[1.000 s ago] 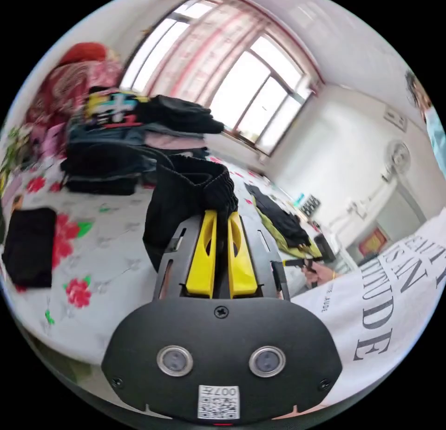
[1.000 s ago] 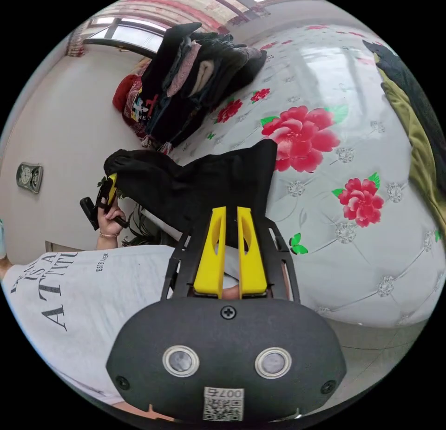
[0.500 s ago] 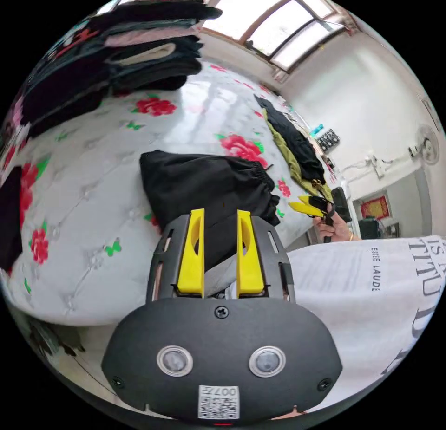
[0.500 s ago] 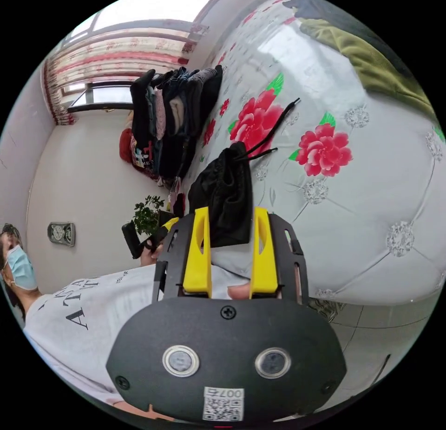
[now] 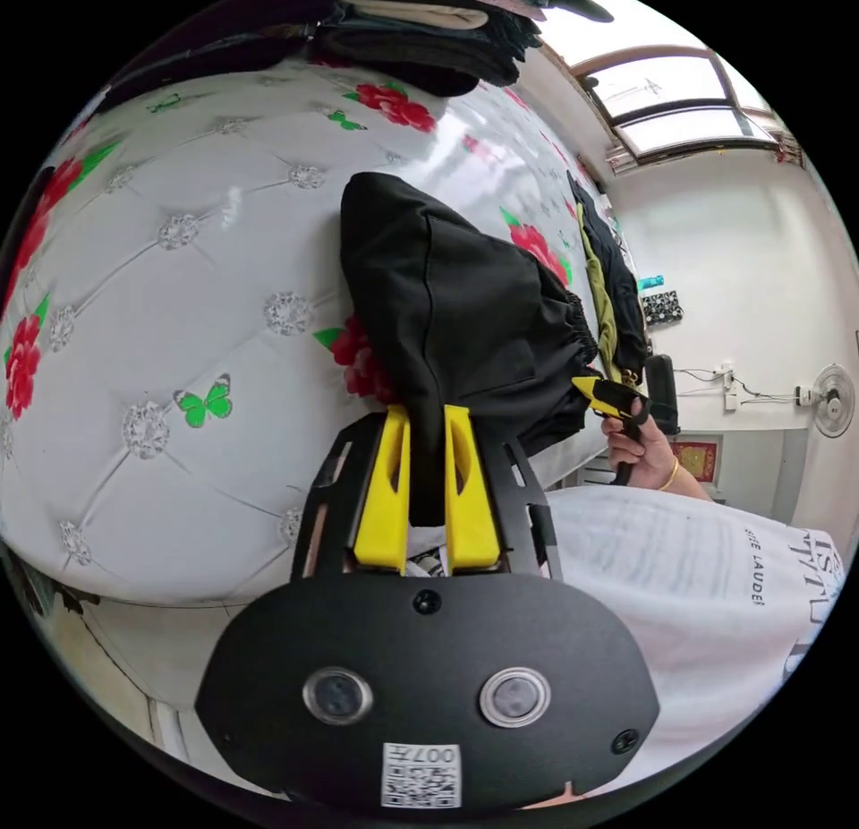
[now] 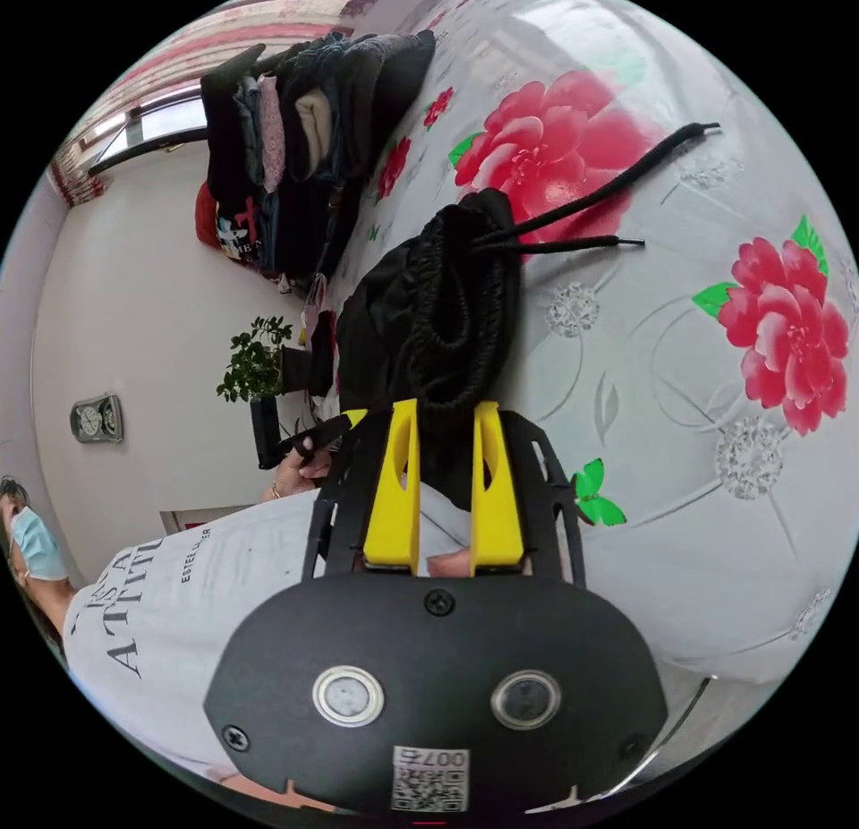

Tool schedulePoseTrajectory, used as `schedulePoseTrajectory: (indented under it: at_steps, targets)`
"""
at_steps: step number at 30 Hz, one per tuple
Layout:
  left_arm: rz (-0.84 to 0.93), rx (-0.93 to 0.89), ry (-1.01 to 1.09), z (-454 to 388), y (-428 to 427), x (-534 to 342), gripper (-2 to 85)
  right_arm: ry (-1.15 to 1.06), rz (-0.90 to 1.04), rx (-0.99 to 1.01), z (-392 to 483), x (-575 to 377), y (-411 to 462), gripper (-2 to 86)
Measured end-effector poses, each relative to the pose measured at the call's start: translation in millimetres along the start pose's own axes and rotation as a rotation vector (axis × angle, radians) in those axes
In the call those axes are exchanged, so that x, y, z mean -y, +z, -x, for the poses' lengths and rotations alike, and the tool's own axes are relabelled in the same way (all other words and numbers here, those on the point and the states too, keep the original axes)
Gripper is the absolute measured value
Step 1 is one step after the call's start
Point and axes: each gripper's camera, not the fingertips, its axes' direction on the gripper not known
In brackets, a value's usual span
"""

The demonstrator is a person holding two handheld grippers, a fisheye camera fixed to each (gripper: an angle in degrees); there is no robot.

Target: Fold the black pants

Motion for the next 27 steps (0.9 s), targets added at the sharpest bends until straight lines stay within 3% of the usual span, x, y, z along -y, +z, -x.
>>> schedulePoseTrajectory:
  at_steps: [6,17,21,27]
  targets:
    - [-0.179,-0.23,-0.033,27,-59,12,3.8,-0.112,0.005,0.065,58,26,-1,7.6]
    - [-0.521,-0.208,0.044,80,-253,14,3.6,-0.399,0.089,0.223,214,99,68,6.3]
    - [-0.593,-0.208,0.087,77,-292,28,3.6,-0.529,0.094,0.207,281,130,60,5.8]
    - [-0.787,-0.181,0.318,37,-397,99,3.6,-0.806,-0.039,0.199,423,193,15,5.4]
